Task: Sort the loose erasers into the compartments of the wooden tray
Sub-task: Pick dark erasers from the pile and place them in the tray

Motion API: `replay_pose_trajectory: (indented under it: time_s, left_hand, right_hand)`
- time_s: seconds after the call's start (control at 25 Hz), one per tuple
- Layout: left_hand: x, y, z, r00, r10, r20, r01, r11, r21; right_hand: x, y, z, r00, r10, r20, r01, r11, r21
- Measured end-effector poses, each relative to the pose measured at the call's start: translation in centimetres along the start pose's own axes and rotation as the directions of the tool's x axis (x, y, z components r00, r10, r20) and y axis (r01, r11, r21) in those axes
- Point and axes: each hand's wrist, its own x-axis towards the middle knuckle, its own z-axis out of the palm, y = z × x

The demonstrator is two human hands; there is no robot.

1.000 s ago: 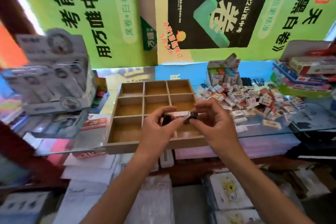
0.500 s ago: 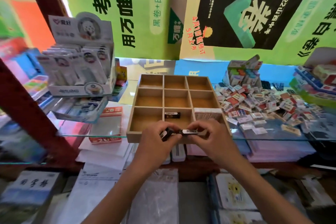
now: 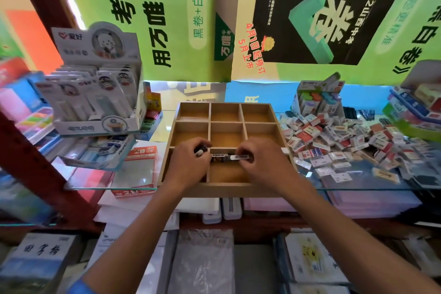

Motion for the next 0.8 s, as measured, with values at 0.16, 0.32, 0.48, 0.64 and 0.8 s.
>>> replay_pose_trajectory:
  time_s: [0.16, 0.32, 0.48, 0.64, 0.8]
  left_hand:
    - [-0.1, -0.6, -0.5, 1.000, -0.026, 0.016, 0.028, 0.993, -0.112]
    - [0.1, -0.4, -0.9, 0.994, -0.105, 0.021, 0.107, 0.969, -0.224]
    - [-0.4, -0.7, -1.2, 0.997, -0.023, 0.074, 0.040, 0.970, -0.239]
    - [-0.9, -0.8, -1.4, 0.964, 0.205, 0.168, -0.176, 0.969, -0.173]
    - [-0.9, -1.0, -1.0, 0.947, 0.296, 0.126, -0.280, 0.951, -0.131]
  right_hand:
    - [0.1, -1.1, 0.8, 0.989, 0.145, 0.003, -0.138, 0.938, 0.318]
    - [0.3, -1.6, 0.4, 0.994, 0.103, 0.044, -0.111, 0.945, 0.307]
    - [0.8, -2.5, 0.7, 0.952, 0.302, 0.045, -0.280, 0.802, 0.527]
    - [1.5, -3.4, -0.1, 0.830, 0.496, 0.254, -0.488, 0.426, 0.762]
    - [1.6, -3.8, -0.1, 0.812, 0.467, 0.349, -0.544, 0.393, 0.741]
